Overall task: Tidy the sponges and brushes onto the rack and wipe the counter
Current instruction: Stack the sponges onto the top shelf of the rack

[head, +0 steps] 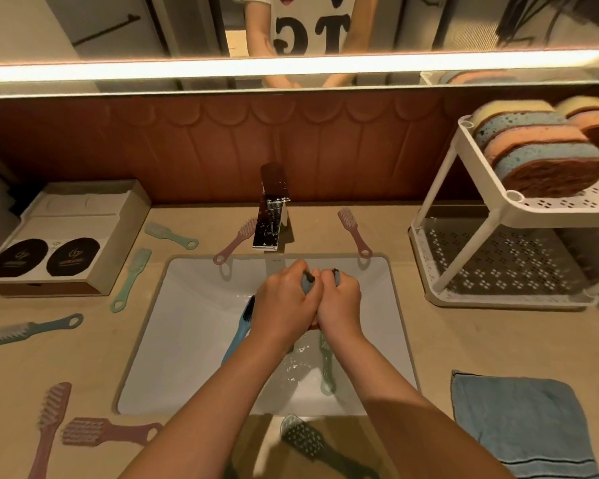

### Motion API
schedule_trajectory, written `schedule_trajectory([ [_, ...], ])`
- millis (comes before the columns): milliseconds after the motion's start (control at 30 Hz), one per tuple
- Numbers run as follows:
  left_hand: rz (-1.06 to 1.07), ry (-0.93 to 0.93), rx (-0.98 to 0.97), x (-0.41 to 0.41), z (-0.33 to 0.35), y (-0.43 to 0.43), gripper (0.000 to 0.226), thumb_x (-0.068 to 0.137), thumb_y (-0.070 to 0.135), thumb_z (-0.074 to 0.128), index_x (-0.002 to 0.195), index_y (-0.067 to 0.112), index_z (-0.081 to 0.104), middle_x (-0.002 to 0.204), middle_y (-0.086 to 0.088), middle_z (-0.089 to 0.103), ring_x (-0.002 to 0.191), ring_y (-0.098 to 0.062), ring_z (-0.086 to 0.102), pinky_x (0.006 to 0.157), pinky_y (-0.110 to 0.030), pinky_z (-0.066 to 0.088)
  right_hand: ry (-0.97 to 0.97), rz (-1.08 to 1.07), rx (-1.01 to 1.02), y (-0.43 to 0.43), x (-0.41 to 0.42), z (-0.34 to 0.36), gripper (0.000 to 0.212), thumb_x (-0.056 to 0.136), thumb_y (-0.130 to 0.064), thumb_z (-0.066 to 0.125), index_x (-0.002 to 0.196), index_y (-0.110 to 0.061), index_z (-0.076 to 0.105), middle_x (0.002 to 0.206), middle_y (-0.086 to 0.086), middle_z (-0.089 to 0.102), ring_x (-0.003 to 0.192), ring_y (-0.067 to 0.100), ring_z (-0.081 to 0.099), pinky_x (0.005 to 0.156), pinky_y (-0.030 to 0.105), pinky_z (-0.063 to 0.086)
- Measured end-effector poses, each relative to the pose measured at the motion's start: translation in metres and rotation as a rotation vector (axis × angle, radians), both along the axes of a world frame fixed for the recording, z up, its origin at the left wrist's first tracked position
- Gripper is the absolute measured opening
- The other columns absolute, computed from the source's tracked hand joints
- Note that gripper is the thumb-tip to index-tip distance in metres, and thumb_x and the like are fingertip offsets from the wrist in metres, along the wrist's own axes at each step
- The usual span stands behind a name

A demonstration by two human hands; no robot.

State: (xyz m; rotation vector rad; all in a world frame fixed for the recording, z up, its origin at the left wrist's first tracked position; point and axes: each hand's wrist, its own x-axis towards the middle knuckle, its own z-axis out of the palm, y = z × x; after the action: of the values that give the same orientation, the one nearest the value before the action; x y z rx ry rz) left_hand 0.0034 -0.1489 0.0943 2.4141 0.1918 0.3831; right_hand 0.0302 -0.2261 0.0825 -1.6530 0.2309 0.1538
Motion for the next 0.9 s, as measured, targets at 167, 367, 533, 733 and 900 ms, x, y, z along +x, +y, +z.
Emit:
schedule_trajectory([
  [167,-0.010,0.017,0.075,0.004,0.009,-0.012,0.027,0.094,0.034,0.045,0.077,0.013,0.047,0.070,-0.006,0.056,0.066,-0.024,0.050,0.056,-0.033,0.033,0.068,0.028,0.001,-0.015,0.003,0.009,0.034,0.093,-0.017,0.046,0.060,-0.016,0.050,0.061,0.001,0.056,0.063,0.017,0.053,0.055,0.027,0.040],
  [367,0.139,0.217,-0.651,0.011,0.048,-0.006,0.035,0.085,0.048,0.058,0.094,0.014,0.057,0.084,-0.008,0.065,0.077,-0.024,0.065,0.070,-0.041,0.055,0.108,0.489,0.103,-0.069,0.010,0.060,0.015,0.094,-0.039,0.046,0.106,-0.030,0.051,0.105,0.006,0.063,0.093,0.019,0.064,0.077,0.036,0.056],
  [533,-0.007,0.410,-0.996,0.000,0.079,-0.013,0.035,0.090,0.046,0.049,0.114,0.021,0.055,0.106,-0.011,0.066,0.085,-0.022,0.066,0.069,-0.036,0.058,-0.078,0.685,-0.071,-0.105,0.014,0.090,0.037,0.092,-0.035,0.053,0.125,-0.040,0.038,0.115,-0.003,0.059,0.100,0.014,0.062,0.074,0.029,0.055],
  [733,-0.198,0.216,-1.073,0.014,0.111,-0.049,0.048,0.076,0.040,0.061,0.119,0.022,0.056,0.116,-0.007,0.067,0.099,-0.023,0.066,0.069,-0.034,0.055,-0.273,0.471,-0.013,-0.152,0.027,0.126,0.064,0.073,-0.049,0.057,0.133,-0.030,0.046,0.116,-0.009,0.064,0.106,0.006,0.062,0.094,0.036,0.052],
  [900,-0.313,0.115,-0.810,0.050,0.140,-0.094,0.035,0.090,0.042,0.051,0.120,0.023,0.050,0.111,-0.004,0.066,0.096,-0.018,0.067,0.073,-0.034,0.058,-0.352,0.338,0.023,-0.189,0.042,0.149,0.042,0.087,-0.042,0.050,0.128,-0.031,0.051,0.118,-0.007,0.064,0.106,0.005,0.062,0.093,0.032,0.052],
])
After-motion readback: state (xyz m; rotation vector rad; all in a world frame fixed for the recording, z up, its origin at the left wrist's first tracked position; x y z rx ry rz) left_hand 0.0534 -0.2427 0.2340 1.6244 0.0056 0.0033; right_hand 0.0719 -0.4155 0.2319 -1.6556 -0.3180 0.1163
